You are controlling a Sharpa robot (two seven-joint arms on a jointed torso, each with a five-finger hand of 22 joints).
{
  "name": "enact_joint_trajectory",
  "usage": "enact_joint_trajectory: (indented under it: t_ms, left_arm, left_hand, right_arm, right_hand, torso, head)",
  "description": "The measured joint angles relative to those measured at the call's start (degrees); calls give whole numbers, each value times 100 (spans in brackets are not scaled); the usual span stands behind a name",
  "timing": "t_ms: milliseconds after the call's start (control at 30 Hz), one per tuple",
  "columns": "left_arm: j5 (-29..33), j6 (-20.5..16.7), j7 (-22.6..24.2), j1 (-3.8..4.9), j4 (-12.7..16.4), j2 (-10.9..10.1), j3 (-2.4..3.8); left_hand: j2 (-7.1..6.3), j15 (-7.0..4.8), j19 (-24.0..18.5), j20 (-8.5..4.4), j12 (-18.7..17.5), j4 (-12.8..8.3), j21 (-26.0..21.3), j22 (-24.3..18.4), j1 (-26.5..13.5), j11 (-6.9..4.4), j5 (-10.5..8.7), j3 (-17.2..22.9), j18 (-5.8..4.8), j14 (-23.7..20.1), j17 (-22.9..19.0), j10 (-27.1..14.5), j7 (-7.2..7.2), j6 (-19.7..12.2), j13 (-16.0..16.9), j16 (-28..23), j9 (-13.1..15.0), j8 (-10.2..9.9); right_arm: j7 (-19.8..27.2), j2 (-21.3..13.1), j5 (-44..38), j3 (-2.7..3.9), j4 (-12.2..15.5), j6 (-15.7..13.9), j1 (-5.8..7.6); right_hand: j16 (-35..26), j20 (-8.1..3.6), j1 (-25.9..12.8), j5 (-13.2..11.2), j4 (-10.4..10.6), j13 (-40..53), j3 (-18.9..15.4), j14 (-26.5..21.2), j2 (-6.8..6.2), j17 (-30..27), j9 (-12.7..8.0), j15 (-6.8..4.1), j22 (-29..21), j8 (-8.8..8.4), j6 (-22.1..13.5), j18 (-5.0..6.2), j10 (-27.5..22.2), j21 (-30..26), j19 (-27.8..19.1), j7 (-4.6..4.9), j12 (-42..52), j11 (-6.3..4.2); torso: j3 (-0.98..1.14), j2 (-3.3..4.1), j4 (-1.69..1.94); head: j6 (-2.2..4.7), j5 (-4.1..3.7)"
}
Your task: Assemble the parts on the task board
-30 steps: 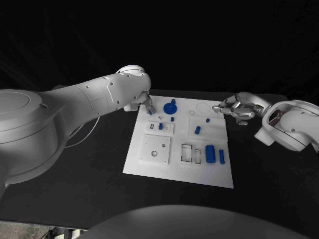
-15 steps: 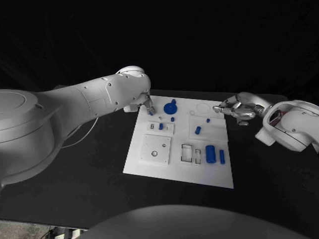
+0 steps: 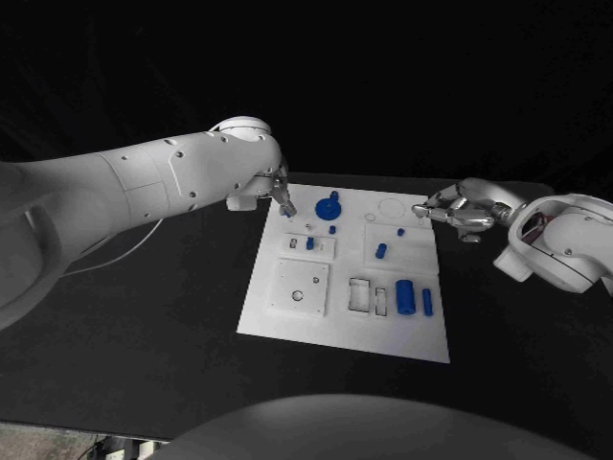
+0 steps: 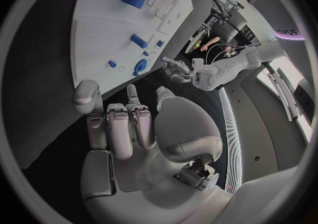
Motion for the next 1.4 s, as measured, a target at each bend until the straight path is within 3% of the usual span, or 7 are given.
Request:
enact_joint_trajectory:
  t_ms: [133, 233, 433, 800, 1400]
  left_arm:
    - [-59, -45, -82, 88, 584, -364, -11]
    - [-102, -75, -138, 107, 965, -598, -52]
    - [-141, -146, -219, 114, 1416, -817, -124]
    - [-75, -321, -285, 28, 1548, -801, -170]
    - [5, -390, -243, -166, 1373, -621, -178]
  left_hand:
    - [-1, 0, 0, 0, 0, 5, 0, 0, -1, 0, -10, 60, 1, 0, 0, 0, -12, -31, 0, 0, 16, 0]
    - [-1, 0, 0, 0, 0, 30, -24, 0, -1, 0, -43, 87, 0, 0, 0, 0, -12, -32, 0, 0, 19, 0]
    - [-50, 0, 0, 0, 0, 65, -45, 0, -50, 0, -161, 164, 0, 0, 0, 0, 8, -51, 0, 0, 45, 0]
    - [-57, 0, -22, -21, 0, 74, -67, 0, -57, 0, -176, 174, 0, 0, 4, 0, 10, -53, 0, 0, 53, -1]
    - [-88, 1, -84, -20, 0, 77, -178, 0, -43, 1, -205, 278, 0, 0, 3, 0, 9, -92, 0, 0, 75, 20]
  right_arm:
    - [-7, -9, 0, 0, 0, 9, 0]
    - [-12, -25, 0, 0, 6, 21, -6]
    - [-21, -43, 1, 0, 2, 37, -51]
    - [-22, -47, 1, -1, 1, 43, -100]
    - [-12, -35, 18, -1, -11, 45, -107]
  right_hand:
    - [0, 0, 0, 0, 0, 0, 0, 0, 0, 0, 0, 0, 0, 0, 0, 0, 0, -28, 0, 0, 0, 0]
    - [0, 13, 0, 0, 0, 0, 0, 0, 0, 0, 0, 0, -1, 0, 0, 0, 0, -28, -13, 0, 0, 0]
    - [0, 21, 0, 0, 0, 0, 0, 0, 0, 0, 0, 0, -1, 0, 0, 0, 0, -28, -21, 0, 0, 0]
    - [0, 21, 0, 0, 0, 5, 0, 0, 0, 4, 1, 0, -1, 0, 0, 0, 0, -28, -21, 0, 0, 0]
    - [0, 21, 0, 0, 0, 4, 0, 0, 0, 3, -4, 0, 3, 0, 0, 0, 0, -28, -21, 0, 0, 0]
  torso:
    - [-1, -1, 0]
    - [-4, -3, 1]
    - [-11, -9, 4]
    - [-16, -2, -3]
    - [-11, 1, -3]
  head:
    - [0, 0]
    - [0, 0]
    - [0, 19]
    - [0, 48]
    - [0, 40]
